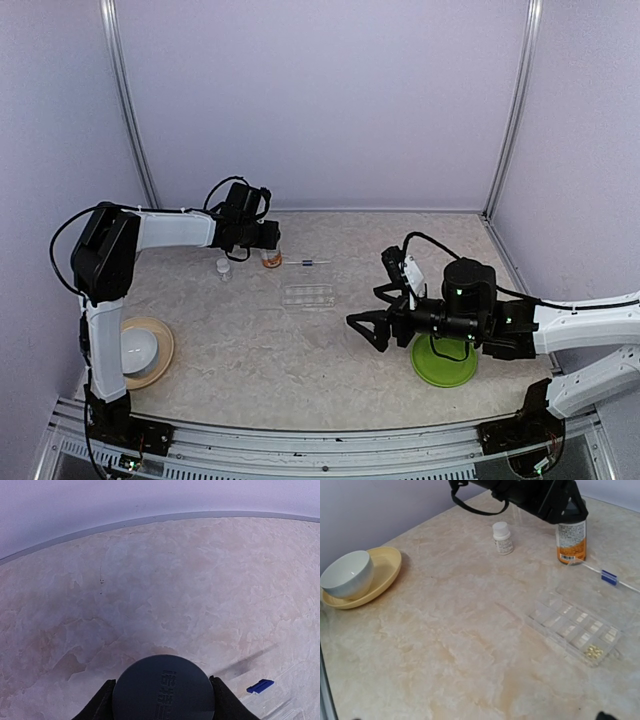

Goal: Sort the pills into containers
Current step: Pick up the pill bottle from the center of the board.

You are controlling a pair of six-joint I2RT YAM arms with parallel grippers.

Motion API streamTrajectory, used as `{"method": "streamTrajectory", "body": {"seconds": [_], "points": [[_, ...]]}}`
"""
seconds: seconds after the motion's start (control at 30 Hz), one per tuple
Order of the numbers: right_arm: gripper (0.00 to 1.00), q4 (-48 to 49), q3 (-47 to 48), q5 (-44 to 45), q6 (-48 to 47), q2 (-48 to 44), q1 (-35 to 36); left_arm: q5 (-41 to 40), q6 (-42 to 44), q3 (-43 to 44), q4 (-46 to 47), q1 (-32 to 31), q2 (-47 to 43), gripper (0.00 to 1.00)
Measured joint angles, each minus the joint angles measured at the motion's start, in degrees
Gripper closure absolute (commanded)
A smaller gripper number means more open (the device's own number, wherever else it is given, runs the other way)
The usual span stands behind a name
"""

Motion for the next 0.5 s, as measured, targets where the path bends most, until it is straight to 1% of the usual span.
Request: {"method": "streamTrajectory", "body": {"seconds": [0.13, 0.2, 0.5], "points": [[0.00, 0.0, 0.0, 0.0, 0.0, 0.0, 0.0, 0.8, 0.0, 0.0, 0.1, 0.0, 0.0, 0.67], [0.00, 0.0, 0.0, 0.0, 0.0, 0.0, 0.0, 0.9, 0.0, 0.0, 0.1, 0.0, 0.0, 0.72], [0.00, 0.0, -0.1, 0.0, 0.2, 0.0, 0.0, 1.4, -0.3, -1.4, 0.9, 0.0, -0.9, 0.74]]}}
